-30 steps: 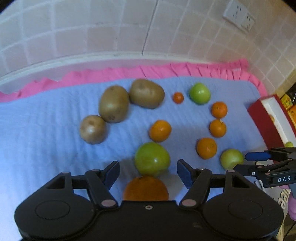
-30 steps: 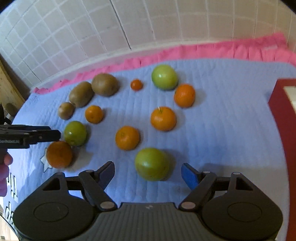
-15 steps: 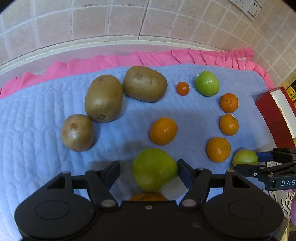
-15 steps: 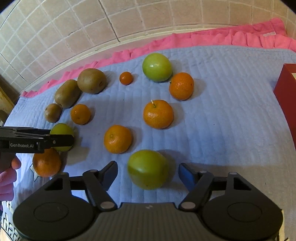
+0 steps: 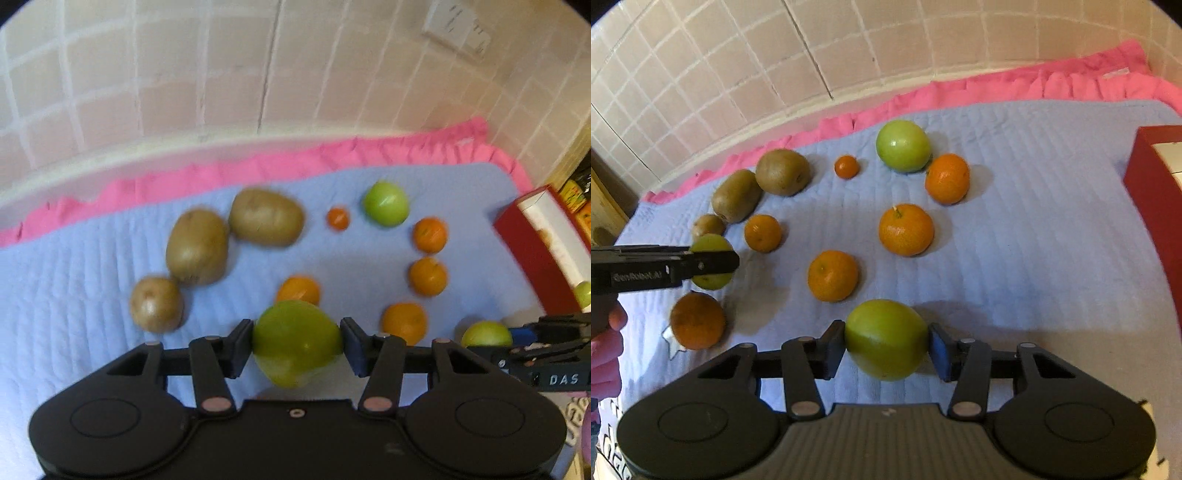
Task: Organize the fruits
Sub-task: 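Carry both green apples into the red box and release them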
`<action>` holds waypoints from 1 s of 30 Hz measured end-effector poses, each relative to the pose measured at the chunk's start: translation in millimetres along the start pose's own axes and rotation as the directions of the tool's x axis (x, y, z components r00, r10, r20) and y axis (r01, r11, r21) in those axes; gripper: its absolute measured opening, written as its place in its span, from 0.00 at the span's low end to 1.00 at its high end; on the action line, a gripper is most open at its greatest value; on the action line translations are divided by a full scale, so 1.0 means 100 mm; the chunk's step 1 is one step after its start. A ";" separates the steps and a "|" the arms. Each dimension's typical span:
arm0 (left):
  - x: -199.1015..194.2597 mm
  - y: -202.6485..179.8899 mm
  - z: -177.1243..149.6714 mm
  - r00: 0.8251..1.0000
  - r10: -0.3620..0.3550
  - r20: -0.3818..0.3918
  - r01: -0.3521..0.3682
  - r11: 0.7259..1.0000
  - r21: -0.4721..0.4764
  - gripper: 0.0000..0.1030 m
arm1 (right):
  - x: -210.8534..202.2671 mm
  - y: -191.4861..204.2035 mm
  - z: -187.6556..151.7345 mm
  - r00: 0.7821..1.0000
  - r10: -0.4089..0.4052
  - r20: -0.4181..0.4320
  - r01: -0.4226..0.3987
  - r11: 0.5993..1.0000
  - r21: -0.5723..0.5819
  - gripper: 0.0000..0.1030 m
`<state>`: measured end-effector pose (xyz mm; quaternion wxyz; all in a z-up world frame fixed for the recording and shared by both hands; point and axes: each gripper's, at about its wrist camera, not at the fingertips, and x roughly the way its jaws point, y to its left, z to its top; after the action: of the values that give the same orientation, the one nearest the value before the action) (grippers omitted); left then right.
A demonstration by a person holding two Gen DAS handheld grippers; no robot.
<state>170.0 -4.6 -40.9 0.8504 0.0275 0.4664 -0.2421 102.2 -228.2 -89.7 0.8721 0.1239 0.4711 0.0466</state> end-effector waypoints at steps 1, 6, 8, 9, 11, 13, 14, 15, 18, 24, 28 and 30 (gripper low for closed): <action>-0.05 -0.05 0.04 1.000 -0.005 0.017 0.004 1.000 0.011 0.60 | -0.09 -0.02 0.01 1.000 0.004 0.019 -0.004 1.000 0.004 0.48; -0.30 -0.55 0.32 0.991 -0.079 0.110 0.068 0.992 0.103 0.60 | -0.60 -0.19 0.04 0.991 -0.015 0.129 0.012 1.000 0.024 0.48; -0.37 -0.80 0.46 0.981 -0.130 0.143 0.108 0.982 0.155 0.60 | -0.86 -0.33 0.04 0.982 -0.042 0.184 0.034 0.999 0.042 0.48; -0.39 -0.95 0.54 0.974 -0.164 0.156 0.135 0.974 0.181 0.60 | -0.97 -0.40 0.04 0.977 -0.058 0.205 0.048 0.998 0.052 0.48; -0.41 -1.20 0.68 0.960 -0.225 0.168 0.185 0.957 0.224 0.60 | -1.22 -0.58 0.01 0.963 -0.103 0.250 0.086 0.993 0.080 0.48; -0.38 -1.48 0.84 0.945 -0.280 0.171 0.229 0.936 0.268 0.60 | -1.46 -0.79 -0.03 0.945 -0.161 0.283 0.133 0.984 0.115 0.49; -0.35 -1.62 0.91 0.937 -0.305 0.169 0.249 0.925 0.287 0.60 | -1.57 -0.89 -0.06 0.936 -0.191 0.295 0.158 0.979 0.133 0.49; -0.31 -1.76 0.98 0.929 -0.331 0.164 0.271 0.913 0.306 0.60 | -1.67 -1.00 -0.09 0.927 -0.222 0.302 0.184 0.971 0.152 0.49; -0.09 -2.22 1.16 0.906 -0.408 0.113 0.352 0.873 0.337 0.60 | -1.87 -1.37 -0.19 0.904 -0.310 0.293 0.256 0.944 0.209 0.49; 0.48 -3.07 1.20 0.870 -0.489 -0.067 0.475 0.794 0.380 0.60 | -1.88 -2.03 -0.36 0.908 -0.373 0.188 0.314 0.906 0.282 0.49; 0.90 -3.54 1.16 0.855 -0.489 -0.172 0.513 0.755 0.409 0.60 | -1.71 -2.29 -0.47 0.924 -0.364 0.116 0.323 0.906 0.273 0.49; 1.11 -3.71 1.15 0.848 -0.481 -0.220 0.528 0.744 0.410 0.60 | -1.59 -2.32 -0.47 0.932 -0.352 0.088 0.318 0.908 0.273 0.49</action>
<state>146.9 -406.1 0.8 0.6975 0.1107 0.4283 -0.5637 -33.1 -475.9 -46.1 0.8739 0.1545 0.4271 -0.1732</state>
